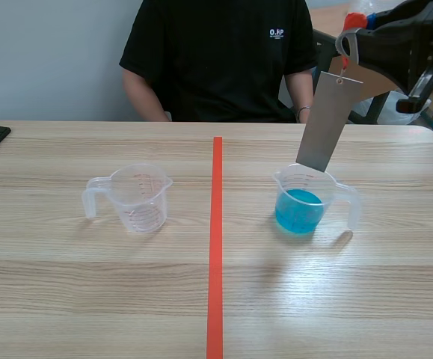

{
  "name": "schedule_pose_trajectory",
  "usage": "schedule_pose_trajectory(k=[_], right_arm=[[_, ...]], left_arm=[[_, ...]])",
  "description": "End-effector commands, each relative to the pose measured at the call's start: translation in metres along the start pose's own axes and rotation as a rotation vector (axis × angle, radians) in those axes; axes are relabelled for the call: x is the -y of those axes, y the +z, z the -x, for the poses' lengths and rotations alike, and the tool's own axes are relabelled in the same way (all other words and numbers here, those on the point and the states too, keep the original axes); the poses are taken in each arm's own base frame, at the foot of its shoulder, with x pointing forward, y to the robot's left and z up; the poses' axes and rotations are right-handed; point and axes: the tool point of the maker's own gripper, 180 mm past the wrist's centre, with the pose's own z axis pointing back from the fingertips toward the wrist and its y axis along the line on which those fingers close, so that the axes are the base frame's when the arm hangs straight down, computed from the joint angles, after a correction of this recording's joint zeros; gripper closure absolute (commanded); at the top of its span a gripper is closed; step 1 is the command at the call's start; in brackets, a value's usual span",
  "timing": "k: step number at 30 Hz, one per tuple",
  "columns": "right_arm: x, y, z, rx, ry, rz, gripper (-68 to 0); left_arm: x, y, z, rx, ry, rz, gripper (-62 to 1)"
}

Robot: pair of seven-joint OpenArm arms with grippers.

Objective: Do the redox reaction experiment.
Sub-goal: 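Move the plate over the blue solution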

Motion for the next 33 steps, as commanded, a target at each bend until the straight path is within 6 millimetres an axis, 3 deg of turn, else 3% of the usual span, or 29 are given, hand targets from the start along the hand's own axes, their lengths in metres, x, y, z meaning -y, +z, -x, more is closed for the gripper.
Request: schedule_pose_trajectory(k=[1,8,14,25,33], right_arm=[[0.007,0.001,-0.01,0.024,0.02,0.016,-1.5],[0.007,0.001,-0.01,0.023,0.02,0.016,-1.5],[0.007,0.001,-0.01,0.024,0.02,0.016,-1.5],[0.007,0.001,-0.01,0.022,0.022,0.016,-1.5],[0.007,0.001,-0.01,0.022,0.022,0.016,-1.5]], left_arm=[[0.0,-0.01,-0.025,0.073,-0.038,0.031,-4.7],[0.012,-0.038,-0.094,0.227,-0.202,0.177,-4.7],[0.027,-0.06,-0.137,0.36,-0.266,0.239,-4.7],[0.043,-0.115,-0.192,0.473,-0.349,0.259,-4.7],[0.055,-0.17,-0.196,0.479,-0.379,0.288,-4.7]])
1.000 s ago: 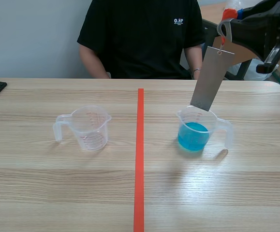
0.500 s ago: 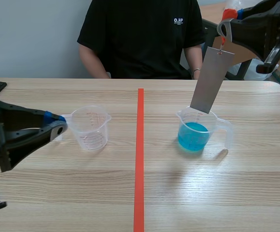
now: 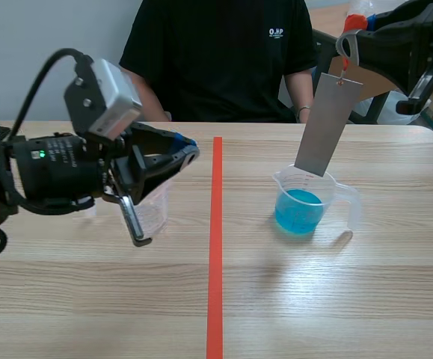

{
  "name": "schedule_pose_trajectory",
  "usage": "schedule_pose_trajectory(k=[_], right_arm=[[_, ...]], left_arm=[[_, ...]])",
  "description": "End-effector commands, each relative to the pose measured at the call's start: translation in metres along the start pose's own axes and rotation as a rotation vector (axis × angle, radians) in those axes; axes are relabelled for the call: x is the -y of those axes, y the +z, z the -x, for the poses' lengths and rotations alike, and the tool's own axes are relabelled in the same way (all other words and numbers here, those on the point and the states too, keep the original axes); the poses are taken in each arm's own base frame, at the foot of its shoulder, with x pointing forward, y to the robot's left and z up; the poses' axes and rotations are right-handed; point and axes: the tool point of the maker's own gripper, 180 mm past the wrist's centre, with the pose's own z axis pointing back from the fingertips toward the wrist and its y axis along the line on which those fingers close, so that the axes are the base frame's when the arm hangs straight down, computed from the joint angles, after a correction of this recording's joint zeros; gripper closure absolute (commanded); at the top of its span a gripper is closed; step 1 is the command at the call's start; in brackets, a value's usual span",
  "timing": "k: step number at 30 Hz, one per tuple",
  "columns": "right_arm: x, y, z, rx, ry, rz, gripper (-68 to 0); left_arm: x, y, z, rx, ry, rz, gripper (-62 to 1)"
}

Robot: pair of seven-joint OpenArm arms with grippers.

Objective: Do the redox reaction experiment.
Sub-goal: 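Move the plate over the blue solution, then point at the plate with the left hand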

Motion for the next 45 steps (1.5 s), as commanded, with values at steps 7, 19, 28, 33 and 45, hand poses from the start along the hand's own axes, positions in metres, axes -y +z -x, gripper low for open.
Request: schedule_pose_trajectory(k=[7,19,28,33,45], right_arm=[[0.007,0.001,-0.01,0.028,0.016,0.015,-1.5],[0.007,0.001,-0.01,0.028,0.016,0.015,-1.5],[0.007,0.001,-0.01,0.028,0.015,0.015,-1.5],[0.007,0.001,-0.01,0.028,0.015,0.015,-1.5],[0.007,0.001,-0.011,0.029,0.015,0.015,-1.5]], left_arm=[[-0.006,-0.049,-0.001,0.044,-0.022,0.006,-4.7],[-0.014,-0.108,-0.007,0.066,-0.048,-0.017,-4.7],[-0.009,-0.134,-0.007,0.071,-0.066,-0.008,-4.6],[-0.01,-0.139,-0.003,0.078,-0.054,-0.011,-4.6],[0.003,-0.145,0.004,0.077,-0.094,0.027,-4.6]])
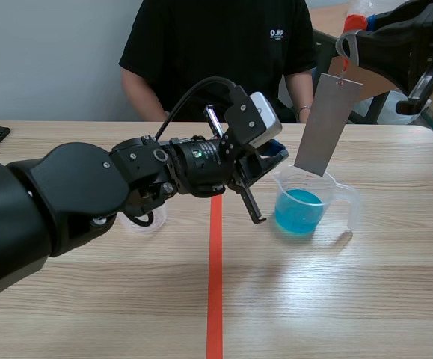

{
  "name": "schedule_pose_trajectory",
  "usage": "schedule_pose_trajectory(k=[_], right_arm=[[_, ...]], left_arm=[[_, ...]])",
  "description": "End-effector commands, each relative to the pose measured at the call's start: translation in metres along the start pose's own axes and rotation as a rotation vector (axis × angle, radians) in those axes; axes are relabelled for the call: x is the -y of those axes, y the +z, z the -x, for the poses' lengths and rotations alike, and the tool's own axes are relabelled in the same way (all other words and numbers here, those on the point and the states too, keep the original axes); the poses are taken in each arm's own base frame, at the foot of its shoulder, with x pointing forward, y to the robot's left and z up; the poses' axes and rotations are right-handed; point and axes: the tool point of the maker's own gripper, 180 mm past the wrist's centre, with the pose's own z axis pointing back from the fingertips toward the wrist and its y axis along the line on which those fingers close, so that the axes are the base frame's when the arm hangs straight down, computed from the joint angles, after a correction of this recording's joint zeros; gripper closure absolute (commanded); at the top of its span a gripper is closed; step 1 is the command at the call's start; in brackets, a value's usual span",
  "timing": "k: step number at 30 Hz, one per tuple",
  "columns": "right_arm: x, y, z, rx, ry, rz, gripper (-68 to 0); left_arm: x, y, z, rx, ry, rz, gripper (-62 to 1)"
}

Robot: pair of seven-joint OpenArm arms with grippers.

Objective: Do the redox reaction experiment.
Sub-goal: 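Point at the plate with the left hand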

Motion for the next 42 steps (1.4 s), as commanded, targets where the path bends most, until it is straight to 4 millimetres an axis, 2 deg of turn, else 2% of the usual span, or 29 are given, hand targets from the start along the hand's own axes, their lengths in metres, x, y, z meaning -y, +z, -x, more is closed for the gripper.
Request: schedule_pose_trajectory(k=[1,14,42], right_arm=[[0.007,0.001,-0.011,0.031,0.015,0.015,-1.5],[0.007,0.001,-0.012,0.036,0.015,0.015,-1.5],[0.007,0.001,-0.014,0.047,0.015,0.015,-1.5]], left_arm=[[-0.007,-0.007,-0.021,0.062,-0.011,-0.011,-4.6],[-0.002,-0.012,-0.025,0.067,-0.031,0.003,-4.6],[-0.007,-0.012,-0.011,-0.012,-0.046,-0.024,-4.6]])
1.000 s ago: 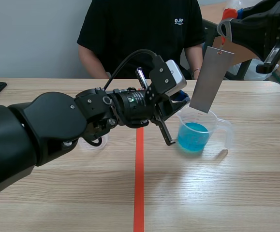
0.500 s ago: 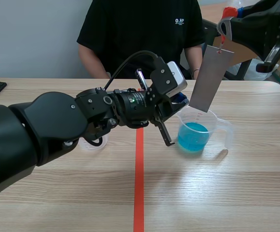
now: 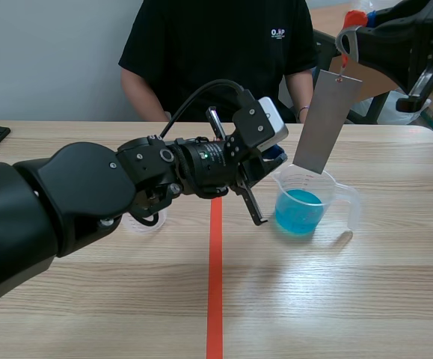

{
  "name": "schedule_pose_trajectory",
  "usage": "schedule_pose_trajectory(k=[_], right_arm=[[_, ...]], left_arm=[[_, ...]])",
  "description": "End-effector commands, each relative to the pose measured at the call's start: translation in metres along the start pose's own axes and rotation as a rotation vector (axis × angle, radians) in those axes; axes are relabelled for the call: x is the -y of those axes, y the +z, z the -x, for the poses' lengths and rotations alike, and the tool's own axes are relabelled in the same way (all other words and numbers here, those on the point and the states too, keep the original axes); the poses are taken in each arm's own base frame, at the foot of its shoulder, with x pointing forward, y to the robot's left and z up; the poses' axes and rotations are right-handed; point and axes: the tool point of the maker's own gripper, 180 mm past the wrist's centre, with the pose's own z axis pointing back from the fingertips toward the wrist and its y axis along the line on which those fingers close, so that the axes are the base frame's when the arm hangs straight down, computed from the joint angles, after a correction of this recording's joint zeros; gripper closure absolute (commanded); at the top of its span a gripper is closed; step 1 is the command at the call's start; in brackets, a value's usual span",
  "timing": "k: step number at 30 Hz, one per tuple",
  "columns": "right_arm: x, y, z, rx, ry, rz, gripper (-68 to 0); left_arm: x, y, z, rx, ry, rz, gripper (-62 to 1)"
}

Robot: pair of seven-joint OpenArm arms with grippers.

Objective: Do the redox reaction experiment.
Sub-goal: 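Point at the plate with the left hand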

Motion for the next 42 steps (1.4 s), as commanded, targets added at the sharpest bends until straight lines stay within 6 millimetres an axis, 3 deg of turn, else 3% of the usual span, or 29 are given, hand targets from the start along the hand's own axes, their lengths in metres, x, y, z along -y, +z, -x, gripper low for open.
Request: schedule_pose_trajectory(k=[1,19,25,28,33,38,42], right_arm=[[0.007,0.001,-0.011,0.029,0.016,0.015,-1.5],[0.007,0.001,-0.011,0.029,0.016,0.015,-1.5],[0.007,0.001,-0.011,0.029,0.016,0.015,-1.5],[0.007,0.001,-0.011,0.029,0.016,0.015,-1.5],[0.007,0.001,-0.011,0.029,0.016,0.015,-1.5],[0.007,0.001,-0.011,0.029,0.016,0.015,-1.5],[0.007,0.001,-0.011,0.029,0.016,0.015,-1.5]], left_arm=[[-0.007,-0.007,-0.02,0.054,-0.014,-0.011,-4.6],[-0.008,-0.005,-0.018,0.048,-0.022,-0.011,-4.6],[-0.016,0.006,-0.011,0.056,-0.029,-0.022,-4.6],[-0.028,0.023,0.0,0.04,-0.006,-0.052,-4.6],[-0.047,0.068,0.014,0.017,0.019,-0.111,-4.6],[-0.064,0.125,0.029,-0.035,0.03,-0.184,-4.6],[-0.067,0.178,0.04,-0.093,0.072,-0.221,-4.6]])
